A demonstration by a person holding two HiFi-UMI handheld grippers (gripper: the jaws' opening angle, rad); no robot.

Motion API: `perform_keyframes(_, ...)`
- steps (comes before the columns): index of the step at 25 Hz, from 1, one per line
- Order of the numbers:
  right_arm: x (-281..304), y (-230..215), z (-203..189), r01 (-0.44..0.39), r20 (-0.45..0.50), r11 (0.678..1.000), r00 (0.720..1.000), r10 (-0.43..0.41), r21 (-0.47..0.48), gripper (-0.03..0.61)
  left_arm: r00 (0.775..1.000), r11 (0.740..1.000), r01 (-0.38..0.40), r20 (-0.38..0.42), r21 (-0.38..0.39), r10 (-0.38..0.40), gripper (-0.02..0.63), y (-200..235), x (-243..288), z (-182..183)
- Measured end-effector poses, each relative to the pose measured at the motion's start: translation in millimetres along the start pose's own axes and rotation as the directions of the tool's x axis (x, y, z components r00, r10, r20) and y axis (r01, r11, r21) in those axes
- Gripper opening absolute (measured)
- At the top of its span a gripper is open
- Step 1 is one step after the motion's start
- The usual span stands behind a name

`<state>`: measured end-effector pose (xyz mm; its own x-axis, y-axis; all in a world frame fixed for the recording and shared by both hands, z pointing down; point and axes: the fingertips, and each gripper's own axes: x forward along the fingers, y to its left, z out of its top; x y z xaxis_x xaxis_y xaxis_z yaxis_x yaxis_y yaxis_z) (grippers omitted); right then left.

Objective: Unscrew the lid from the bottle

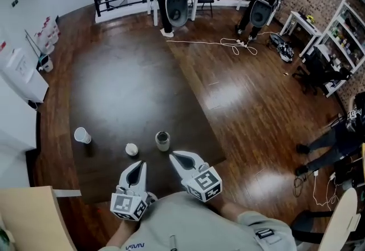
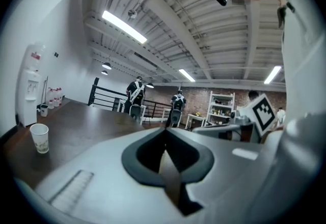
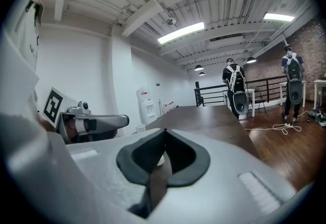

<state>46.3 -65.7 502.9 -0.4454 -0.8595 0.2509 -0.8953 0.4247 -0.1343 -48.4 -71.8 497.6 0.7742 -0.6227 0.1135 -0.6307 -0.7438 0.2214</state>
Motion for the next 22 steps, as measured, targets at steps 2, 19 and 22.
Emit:
perform_keyframes(2, -6.5, -5.0, -0.1, -0.042, 0.007, 0.999, 0.999, 0.042, -0.004, 0.002, 1.0, 0.999, -0.013, 0.004, 0.045, 0.013, 0.003, -16.4, 10.0, 1.9)
perform_keyframes(19, -99.7, -14.7, -8.4, -0.4, 0.012, 0.912, 0.915, 0.403, -0.096, 0.002, 0.95, 0.95, -0.312, -0.007, 0.031, 0.312, 0.003, -139.2, 2.8, -32.8)
perform_keyframes(22, -111.7, -5.5, -10.9, -0.439, 0.001, 0.894, 0.898, 0.441, -0.095, 0.002, 0.933, 0.932, -0.361, 0.009, 0.024, 0.361, 0.003, -151.6, -12.2, -33.5)
